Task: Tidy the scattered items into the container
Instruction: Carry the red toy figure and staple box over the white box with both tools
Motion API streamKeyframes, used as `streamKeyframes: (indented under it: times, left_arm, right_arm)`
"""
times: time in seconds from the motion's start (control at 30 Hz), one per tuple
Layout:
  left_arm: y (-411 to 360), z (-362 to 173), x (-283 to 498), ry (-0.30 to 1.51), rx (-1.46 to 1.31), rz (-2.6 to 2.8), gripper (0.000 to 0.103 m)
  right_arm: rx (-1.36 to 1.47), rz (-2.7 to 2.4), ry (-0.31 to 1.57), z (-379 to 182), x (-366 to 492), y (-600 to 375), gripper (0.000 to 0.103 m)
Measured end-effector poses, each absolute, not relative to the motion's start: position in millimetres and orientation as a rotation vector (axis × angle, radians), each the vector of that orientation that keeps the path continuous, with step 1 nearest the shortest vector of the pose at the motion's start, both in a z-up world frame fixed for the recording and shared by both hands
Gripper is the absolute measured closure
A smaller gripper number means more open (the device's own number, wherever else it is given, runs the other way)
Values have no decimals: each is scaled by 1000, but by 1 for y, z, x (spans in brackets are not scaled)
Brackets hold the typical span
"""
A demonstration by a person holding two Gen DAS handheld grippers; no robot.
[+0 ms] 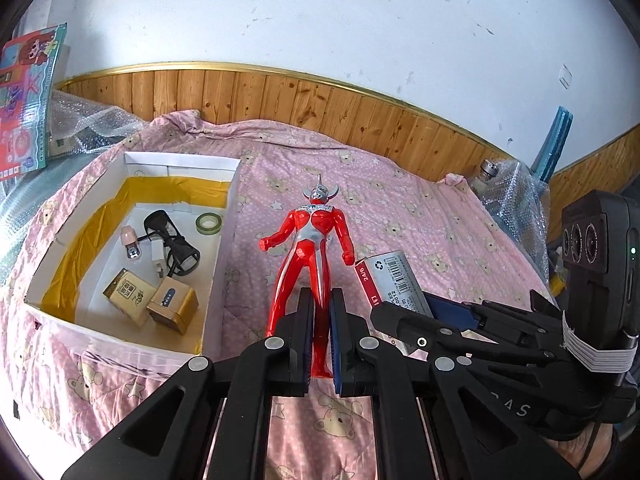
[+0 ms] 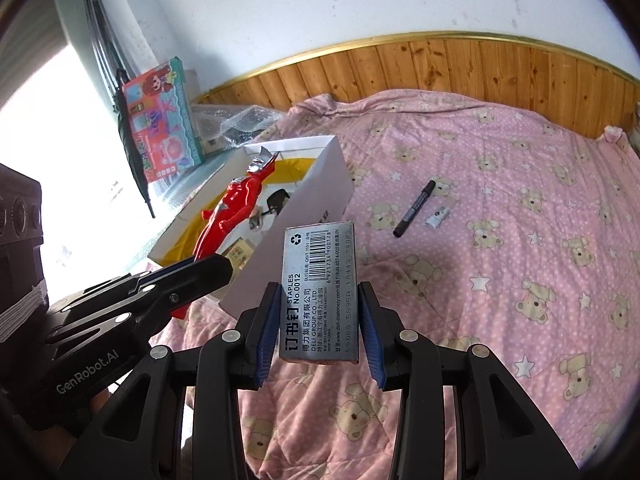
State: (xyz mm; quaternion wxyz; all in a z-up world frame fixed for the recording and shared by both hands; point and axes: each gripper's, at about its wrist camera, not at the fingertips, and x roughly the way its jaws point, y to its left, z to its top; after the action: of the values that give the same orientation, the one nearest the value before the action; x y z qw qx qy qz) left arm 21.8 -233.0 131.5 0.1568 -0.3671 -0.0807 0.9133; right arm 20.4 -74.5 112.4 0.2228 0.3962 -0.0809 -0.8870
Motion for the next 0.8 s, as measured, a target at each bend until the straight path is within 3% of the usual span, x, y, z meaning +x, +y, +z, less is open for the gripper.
streamKeyframes:
  times: [0.8]
  left_arm:
    - [-300,140,34,-369,-1006,2679,95]
  right_arm:
    - [1041,-2401,-113,137,18,-140,64]
